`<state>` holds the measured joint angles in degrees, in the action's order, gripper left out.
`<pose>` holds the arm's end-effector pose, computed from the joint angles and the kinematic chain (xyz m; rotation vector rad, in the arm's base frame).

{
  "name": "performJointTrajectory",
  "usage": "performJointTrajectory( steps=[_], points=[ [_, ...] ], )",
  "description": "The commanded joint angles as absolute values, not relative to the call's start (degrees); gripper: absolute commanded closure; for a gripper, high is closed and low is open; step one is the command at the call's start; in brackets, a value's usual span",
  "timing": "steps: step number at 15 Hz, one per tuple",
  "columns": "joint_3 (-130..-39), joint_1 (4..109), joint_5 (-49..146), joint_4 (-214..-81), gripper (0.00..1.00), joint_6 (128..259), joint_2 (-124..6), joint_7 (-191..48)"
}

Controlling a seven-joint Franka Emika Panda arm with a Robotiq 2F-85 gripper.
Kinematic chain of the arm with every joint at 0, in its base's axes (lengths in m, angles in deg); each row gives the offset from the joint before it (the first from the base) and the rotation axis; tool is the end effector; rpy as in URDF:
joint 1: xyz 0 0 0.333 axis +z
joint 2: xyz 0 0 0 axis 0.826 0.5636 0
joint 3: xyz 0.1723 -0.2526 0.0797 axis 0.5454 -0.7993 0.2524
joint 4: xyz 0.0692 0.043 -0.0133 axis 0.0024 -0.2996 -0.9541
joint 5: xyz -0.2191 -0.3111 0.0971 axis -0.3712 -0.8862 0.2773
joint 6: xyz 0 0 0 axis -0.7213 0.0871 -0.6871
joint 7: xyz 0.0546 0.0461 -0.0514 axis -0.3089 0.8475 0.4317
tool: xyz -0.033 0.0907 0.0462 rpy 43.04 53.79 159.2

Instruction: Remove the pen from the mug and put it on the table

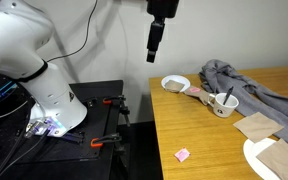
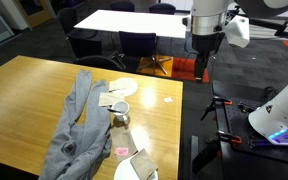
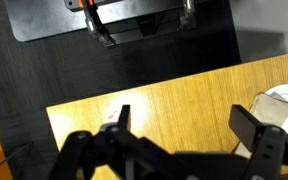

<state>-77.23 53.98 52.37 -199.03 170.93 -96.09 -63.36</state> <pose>0.3962 0.0113 0.3922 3.0839 -0.3313 -0.3091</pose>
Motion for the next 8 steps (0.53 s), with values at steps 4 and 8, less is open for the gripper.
performJointTrajectory(
  steps=[4,8],
  points=[
    [-77.1,54.1,50.3,-195.9,0.0,180.7,-91.5,-63.5],
    [-77.1,54.1,48.1,-194.7,0.0,188.8,-87.7,-63.4]
  ],
)
